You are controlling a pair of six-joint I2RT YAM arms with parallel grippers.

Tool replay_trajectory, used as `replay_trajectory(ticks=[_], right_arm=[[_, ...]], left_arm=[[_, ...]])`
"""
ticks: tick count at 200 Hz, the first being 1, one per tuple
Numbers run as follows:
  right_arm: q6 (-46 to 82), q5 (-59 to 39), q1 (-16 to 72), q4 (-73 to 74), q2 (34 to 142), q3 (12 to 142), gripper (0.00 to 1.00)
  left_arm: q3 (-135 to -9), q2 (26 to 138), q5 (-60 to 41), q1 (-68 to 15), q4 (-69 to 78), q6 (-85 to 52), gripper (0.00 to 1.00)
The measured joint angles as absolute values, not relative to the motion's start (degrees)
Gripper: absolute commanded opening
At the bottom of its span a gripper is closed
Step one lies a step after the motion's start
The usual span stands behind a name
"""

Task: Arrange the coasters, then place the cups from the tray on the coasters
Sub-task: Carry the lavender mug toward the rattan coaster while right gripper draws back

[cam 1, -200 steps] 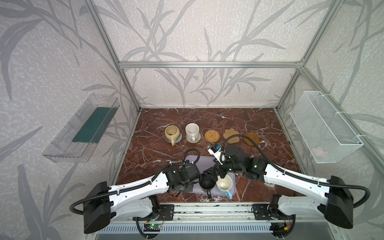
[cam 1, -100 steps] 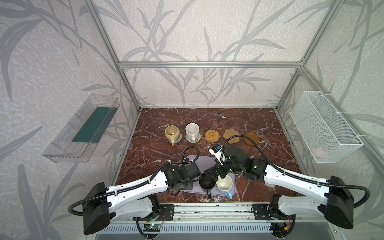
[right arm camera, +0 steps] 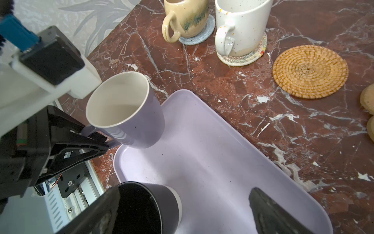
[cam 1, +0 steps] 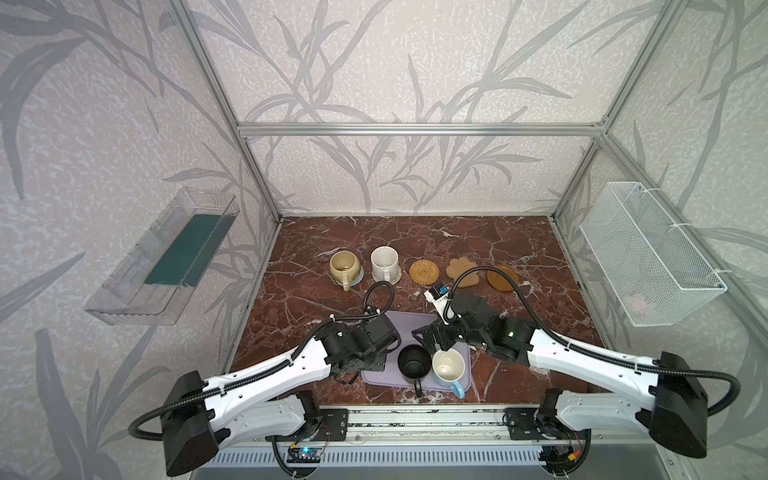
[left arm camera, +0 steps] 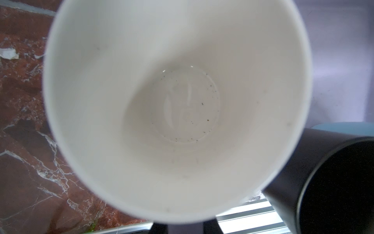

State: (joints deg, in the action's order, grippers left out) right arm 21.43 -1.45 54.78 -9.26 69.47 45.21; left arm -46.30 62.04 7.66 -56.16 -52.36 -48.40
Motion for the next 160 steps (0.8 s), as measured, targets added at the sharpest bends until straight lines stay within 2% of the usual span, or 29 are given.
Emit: replay_trajectory(ticks=[160], right_arm=[[24.43, -8.73, 39.16, -6.61, 69.41, 45.69, 0.99]], left_arm=[[-65.41, 74.26, 8.62, -50.81, -52.01, -39.05, 0.0]])
